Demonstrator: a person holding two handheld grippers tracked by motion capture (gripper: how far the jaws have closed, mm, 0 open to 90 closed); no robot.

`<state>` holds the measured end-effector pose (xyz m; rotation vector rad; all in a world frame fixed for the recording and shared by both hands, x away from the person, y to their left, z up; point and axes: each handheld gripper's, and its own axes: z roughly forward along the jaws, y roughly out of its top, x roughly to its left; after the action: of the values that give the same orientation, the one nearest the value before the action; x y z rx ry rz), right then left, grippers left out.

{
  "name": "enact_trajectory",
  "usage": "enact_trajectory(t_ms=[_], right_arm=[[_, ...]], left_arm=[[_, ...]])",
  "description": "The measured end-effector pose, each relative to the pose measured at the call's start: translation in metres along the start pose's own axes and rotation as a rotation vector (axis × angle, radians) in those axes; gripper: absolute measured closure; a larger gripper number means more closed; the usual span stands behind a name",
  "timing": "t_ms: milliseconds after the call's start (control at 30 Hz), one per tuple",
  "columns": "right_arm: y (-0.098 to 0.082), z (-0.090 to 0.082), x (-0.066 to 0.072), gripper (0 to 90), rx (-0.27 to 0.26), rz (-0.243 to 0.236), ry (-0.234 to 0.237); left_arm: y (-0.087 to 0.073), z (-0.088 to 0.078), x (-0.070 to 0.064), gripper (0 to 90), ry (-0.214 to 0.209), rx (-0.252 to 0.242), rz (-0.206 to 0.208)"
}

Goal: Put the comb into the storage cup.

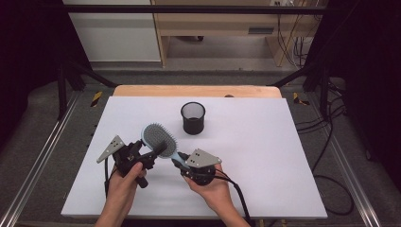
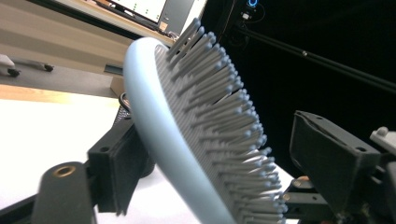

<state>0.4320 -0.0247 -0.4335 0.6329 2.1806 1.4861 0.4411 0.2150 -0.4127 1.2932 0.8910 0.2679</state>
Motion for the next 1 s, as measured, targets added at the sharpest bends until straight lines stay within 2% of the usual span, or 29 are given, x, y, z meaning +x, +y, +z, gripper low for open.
enact_trajectory(t_ms=[233, 333, 500, 767, 1000], right_arm=[[-0.0006, 0.0021, 0.0018, 69.8, 0.002, 0.004, 0.004], [-0.0008, 0.0030, 0.0028, 69.8, 0.004, 0.003, 0.008], [-0.0011, 0.0039, 0.0044, 69.8, 0.006, 0.001, 0.013], [-0.0020, 0.0062, 0.0057, 69.7, 0.017, 0.007, 0.018], [-0.0024, 0.0084, 0.0083, 69.7, 0.029, 0.009, 0.017]], left_arm=[[-0.0008, -0.0008, 0.0022, 26.6, 0.011, -0.010, -0.029], [-0.0034, 0.0004, 0.0035, 29.0, 0.008, 0.000, -0.037], [-0.0052, -0.0005, 0.0061, 36.0, 0.011, -0.007, -0.077], [-0.0060, -0.0011, 0.0065, 38.7, 0.015, -0.010, -0.101], [-0.0067, -0.0027, 0.0062, 43.3, 0.004, -0.027, -0.146]])
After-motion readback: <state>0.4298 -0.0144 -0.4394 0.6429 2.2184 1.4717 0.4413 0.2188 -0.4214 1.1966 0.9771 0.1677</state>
